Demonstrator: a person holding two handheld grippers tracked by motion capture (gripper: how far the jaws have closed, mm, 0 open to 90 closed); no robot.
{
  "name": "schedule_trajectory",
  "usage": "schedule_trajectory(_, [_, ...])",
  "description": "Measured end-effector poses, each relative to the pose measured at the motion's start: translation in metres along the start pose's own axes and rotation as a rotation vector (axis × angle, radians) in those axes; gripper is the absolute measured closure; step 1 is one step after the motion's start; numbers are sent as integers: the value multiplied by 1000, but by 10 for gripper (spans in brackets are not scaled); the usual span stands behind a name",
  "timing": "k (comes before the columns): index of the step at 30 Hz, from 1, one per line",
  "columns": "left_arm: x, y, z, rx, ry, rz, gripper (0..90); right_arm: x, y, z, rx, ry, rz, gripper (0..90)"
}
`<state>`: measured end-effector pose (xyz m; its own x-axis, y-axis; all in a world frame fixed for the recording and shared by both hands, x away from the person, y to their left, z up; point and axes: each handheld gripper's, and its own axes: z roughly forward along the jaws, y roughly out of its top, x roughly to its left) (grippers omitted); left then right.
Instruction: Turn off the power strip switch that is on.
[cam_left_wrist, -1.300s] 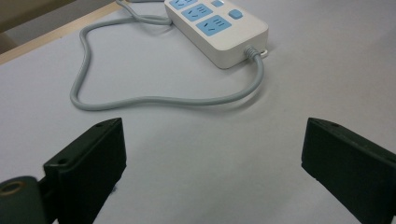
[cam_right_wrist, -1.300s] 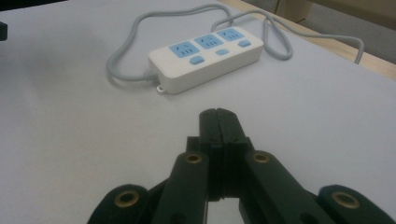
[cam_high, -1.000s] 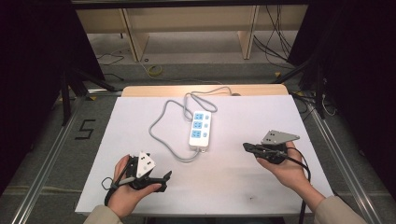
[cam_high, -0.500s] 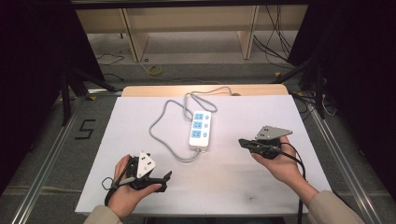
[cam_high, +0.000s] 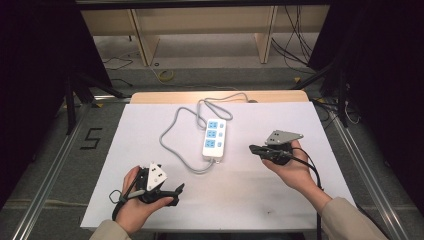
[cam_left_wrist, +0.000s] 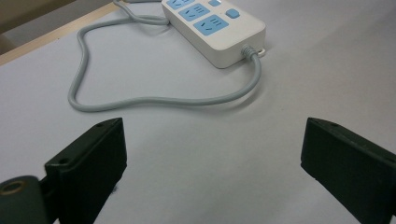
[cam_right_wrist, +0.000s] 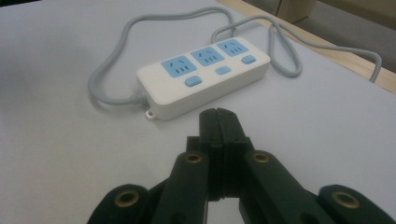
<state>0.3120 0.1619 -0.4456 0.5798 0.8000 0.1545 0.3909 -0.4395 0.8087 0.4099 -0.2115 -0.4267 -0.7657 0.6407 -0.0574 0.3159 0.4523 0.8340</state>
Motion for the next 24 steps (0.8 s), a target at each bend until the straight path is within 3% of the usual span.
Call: schedule_trajectory(24, [-1, 0, 0, 0, -4, 3, 67, -5, 13, 32, 37, -16, -6, 900])
